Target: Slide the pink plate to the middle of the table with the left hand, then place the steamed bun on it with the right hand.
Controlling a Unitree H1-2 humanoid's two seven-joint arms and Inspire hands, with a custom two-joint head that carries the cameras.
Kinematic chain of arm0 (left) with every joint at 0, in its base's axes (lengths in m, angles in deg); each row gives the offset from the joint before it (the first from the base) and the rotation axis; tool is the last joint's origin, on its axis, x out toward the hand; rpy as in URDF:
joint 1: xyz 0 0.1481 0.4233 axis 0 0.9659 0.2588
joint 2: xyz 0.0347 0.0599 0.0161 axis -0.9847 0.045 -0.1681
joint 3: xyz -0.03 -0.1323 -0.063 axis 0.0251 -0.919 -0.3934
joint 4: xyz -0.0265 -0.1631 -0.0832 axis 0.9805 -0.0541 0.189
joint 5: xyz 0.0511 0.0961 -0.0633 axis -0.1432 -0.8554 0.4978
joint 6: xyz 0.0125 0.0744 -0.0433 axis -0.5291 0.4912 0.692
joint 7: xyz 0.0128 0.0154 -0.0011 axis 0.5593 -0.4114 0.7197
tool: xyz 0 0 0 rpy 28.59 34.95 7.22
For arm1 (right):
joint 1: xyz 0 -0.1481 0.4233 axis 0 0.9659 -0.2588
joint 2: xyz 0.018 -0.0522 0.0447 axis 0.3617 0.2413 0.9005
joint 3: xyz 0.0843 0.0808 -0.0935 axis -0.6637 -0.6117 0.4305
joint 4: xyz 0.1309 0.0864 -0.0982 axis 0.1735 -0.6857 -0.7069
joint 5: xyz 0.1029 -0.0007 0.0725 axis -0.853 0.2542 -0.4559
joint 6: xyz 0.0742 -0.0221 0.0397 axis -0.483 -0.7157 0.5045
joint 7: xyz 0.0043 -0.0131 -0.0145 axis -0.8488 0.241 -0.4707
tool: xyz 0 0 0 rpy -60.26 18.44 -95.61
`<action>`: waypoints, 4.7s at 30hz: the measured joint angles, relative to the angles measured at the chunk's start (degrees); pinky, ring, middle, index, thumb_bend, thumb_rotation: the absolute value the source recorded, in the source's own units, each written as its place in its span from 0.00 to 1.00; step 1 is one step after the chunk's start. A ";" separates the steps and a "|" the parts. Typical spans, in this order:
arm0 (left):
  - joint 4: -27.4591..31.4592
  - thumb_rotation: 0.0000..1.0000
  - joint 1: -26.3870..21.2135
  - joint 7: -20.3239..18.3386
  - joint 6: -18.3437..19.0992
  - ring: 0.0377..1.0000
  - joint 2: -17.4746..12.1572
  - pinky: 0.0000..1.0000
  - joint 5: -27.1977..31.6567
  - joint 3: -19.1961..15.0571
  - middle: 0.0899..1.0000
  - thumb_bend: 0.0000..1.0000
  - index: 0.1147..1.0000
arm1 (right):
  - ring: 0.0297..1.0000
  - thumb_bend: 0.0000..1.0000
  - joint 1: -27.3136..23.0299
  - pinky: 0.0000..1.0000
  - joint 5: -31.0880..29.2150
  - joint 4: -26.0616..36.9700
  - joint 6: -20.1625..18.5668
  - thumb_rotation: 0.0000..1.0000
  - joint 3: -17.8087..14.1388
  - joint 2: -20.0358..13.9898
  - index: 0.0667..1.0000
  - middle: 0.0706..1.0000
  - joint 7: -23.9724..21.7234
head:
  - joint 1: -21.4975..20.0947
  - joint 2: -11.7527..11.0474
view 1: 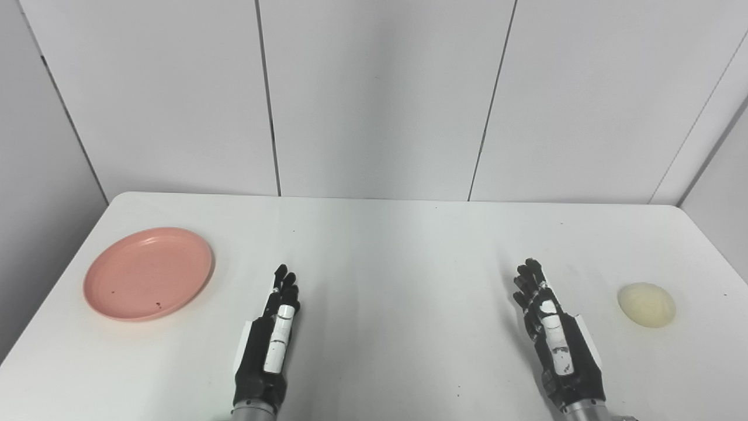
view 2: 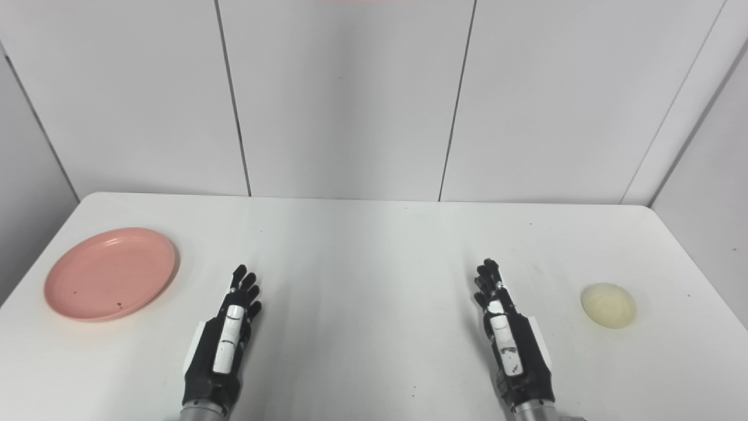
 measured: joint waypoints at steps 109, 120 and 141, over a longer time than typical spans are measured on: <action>-0.25 0.89 -0.74 -1.04 0.19 0.99 -2.30 1.00 2.46 -1.43 0.98 0.69 1.00 | 0.98 0.79 2.43 1.00 -1.95 4.19 -5.60 0.93 -0.09 4.77 0.97 0.98 5.72 | -2.29 0.88; -0.25 0.87 -0.74 -1.06 0.10 0.97 -2.25 1.00 2.52 -1.58 0.96 0.70 1.00 | 0.96 0.85 2.43 0.99 -1.52 4.17 -5.50 0.89 -0.02 4.67 0.96 0.97 5.64 | -2.38 1.06; 1.61 0.88 -0.52 -1.13 -3.36 0.97 -2.46 1.00 2.75 -1.33 0.96 0.62 1.00 | 0.96 0.84 2.61 0.98 -1.62 4.29 -5.12 0.89 -0.20 4.71 0.96 0.97 4.90 | -2.56 1.50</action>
